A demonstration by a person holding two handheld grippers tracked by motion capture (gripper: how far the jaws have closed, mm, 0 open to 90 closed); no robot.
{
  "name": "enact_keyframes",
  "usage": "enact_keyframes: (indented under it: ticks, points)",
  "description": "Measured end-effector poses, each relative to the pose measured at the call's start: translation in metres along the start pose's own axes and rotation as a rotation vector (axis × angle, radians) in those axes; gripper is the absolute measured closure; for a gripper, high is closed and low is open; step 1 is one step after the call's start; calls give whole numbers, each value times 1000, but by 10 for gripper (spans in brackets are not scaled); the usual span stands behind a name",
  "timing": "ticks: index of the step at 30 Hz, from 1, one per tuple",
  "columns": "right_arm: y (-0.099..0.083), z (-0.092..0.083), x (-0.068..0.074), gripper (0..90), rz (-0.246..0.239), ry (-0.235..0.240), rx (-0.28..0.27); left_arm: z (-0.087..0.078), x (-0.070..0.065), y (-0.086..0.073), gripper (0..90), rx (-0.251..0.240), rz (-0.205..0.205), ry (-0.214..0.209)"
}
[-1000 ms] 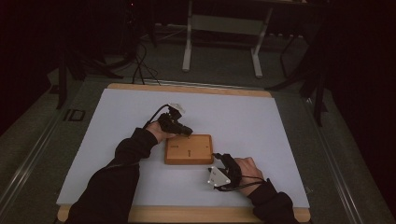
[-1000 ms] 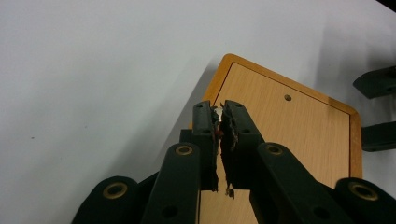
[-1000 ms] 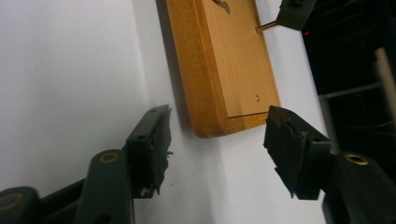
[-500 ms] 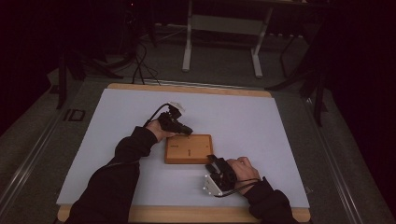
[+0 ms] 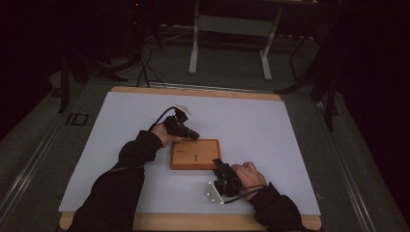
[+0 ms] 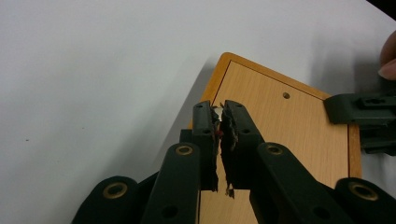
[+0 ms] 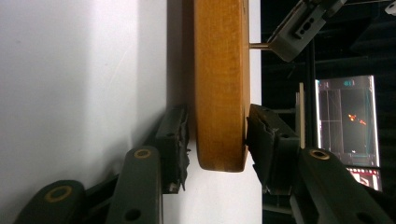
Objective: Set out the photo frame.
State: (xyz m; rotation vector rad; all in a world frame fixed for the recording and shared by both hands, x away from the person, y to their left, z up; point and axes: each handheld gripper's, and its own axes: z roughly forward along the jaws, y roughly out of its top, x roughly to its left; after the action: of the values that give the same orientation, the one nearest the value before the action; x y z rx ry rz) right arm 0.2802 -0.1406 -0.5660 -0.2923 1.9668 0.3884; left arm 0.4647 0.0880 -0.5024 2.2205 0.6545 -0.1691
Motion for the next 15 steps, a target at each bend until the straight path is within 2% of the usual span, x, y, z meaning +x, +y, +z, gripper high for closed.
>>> enact_keyframes:
  ticks: [3,9,15]
  points:
    - [1,0,-1,632,11,-21,2,0,1,0,848,-4,-6,-3]
    - [2,1,6,658,-46,-61,10,0,-1,1,847,6,2,7]
    - [5,1,10,668,-101,-79,27,0,-4,2,845,12,24,24]
